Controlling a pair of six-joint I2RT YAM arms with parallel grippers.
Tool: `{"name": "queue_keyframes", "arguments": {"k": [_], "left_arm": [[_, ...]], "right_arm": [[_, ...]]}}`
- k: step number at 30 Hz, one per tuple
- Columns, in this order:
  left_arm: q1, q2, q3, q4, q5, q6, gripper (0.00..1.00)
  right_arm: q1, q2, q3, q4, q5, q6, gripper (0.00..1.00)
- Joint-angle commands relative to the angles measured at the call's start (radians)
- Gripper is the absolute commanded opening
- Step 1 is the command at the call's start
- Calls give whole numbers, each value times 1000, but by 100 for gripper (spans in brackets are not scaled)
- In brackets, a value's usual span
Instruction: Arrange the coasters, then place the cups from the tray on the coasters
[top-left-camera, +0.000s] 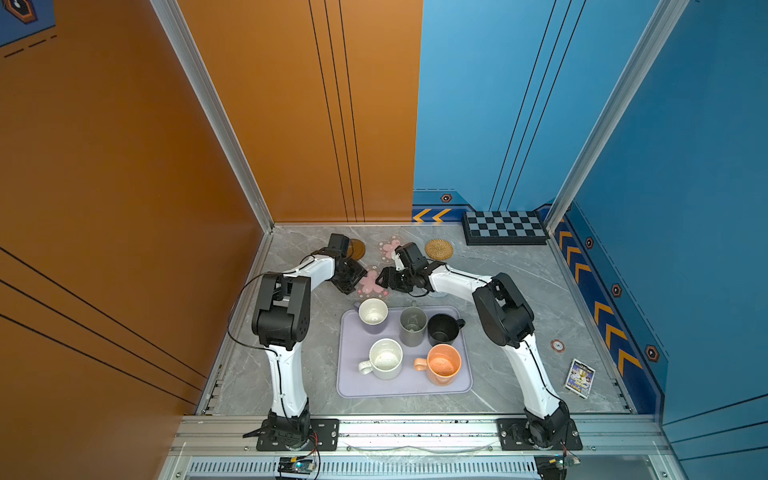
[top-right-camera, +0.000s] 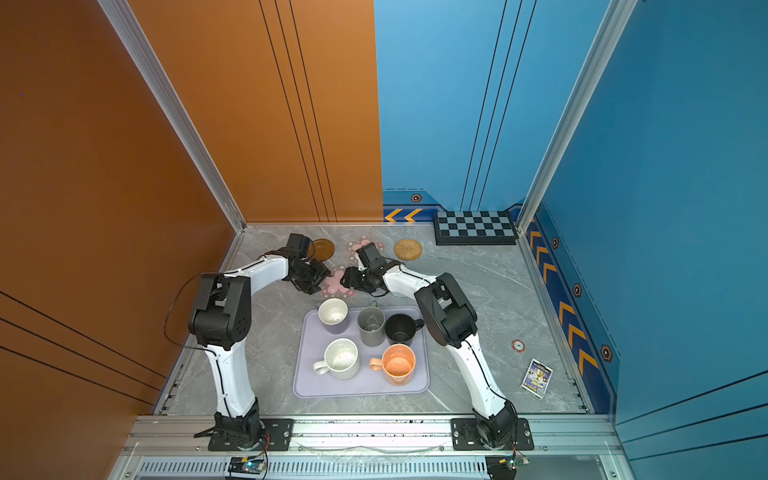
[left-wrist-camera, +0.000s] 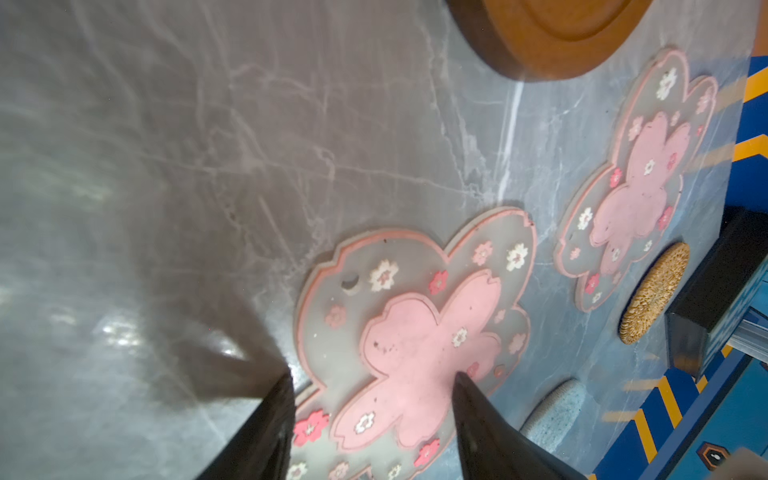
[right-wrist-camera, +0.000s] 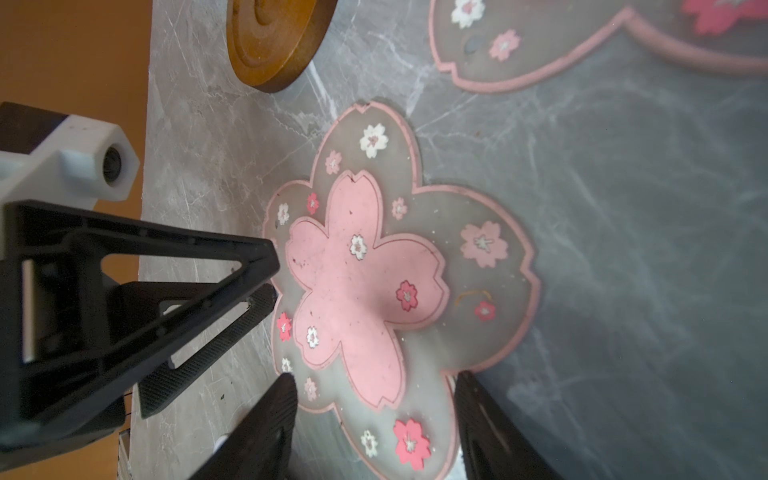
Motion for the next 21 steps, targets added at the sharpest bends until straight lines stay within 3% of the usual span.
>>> {"name": "queue_keyframes", "arguments": {"k": [1,10,21], "left_arm": [[17,33,16,-24,-18,3,61],[22,41,74,-24,-28,38,61],[26,38,40,-24,-26,44,61]], "right_arm": [[-4,-10,-42,-55,-6,-15,63],[-8,-6,-36,-56,-10,-16,63],[-10,-12,-45,-56,-7,-12,63]]}}
